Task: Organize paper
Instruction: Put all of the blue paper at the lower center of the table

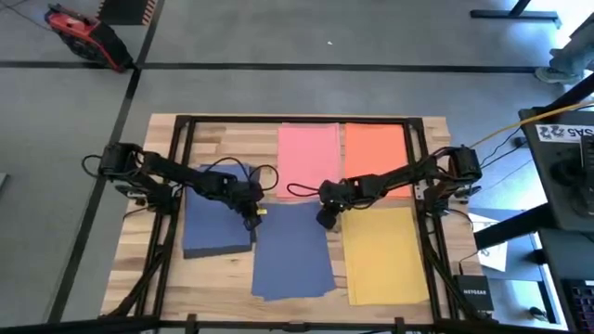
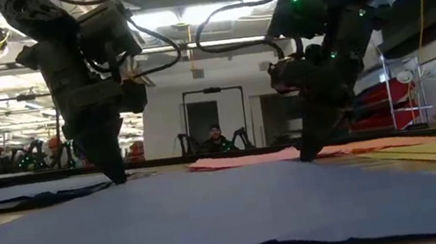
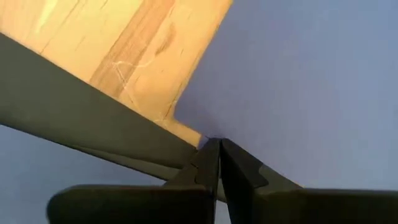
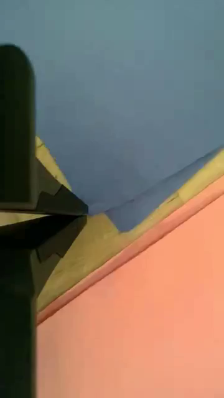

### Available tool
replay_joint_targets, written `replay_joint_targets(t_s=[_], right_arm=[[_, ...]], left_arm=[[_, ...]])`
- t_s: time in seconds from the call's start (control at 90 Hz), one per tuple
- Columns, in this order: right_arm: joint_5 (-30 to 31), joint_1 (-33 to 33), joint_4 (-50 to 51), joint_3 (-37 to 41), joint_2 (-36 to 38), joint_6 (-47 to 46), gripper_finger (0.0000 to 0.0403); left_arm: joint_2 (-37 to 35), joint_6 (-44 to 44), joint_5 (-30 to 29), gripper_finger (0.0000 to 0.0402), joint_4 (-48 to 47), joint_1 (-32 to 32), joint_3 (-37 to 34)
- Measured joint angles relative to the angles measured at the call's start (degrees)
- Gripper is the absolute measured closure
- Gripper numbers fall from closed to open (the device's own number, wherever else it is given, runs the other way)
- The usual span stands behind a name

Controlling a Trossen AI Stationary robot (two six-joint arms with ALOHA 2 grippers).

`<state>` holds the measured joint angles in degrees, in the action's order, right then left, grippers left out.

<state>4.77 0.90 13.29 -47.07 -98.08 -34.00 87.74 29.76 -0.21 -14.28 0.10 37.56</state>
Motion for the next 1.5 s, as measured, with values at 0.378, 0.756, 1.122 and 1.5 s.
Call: replay_joint_targets(t_s=[0.378,0.756,1.122,1.5], right_arm=[[1.3,-0.7,3.1,0.1,1.9,1.7,0.0403],[-0.2,-0.6,3.4,0.1,3.2,7.5,0.0403],[0.1,-0.5,3.9,0.0,6.3,10.5,0.0403],[-3.3,-0.2,3.6,0.0,14.6,20.6,0.0403]], left_arm=[[-0.1,-1.6,-0.2,0.0402,0.0,-0.6,0.0],[-0.9,-1.2,0.0,0.0402,-0.4,-0.5,1.2],[-3.3,-1.9,0.0,0.0402,-1.0,-1.5,4.9],[-3.4,-7.0,-2.1,0.0402,-12.7,-10.8,11.4]])
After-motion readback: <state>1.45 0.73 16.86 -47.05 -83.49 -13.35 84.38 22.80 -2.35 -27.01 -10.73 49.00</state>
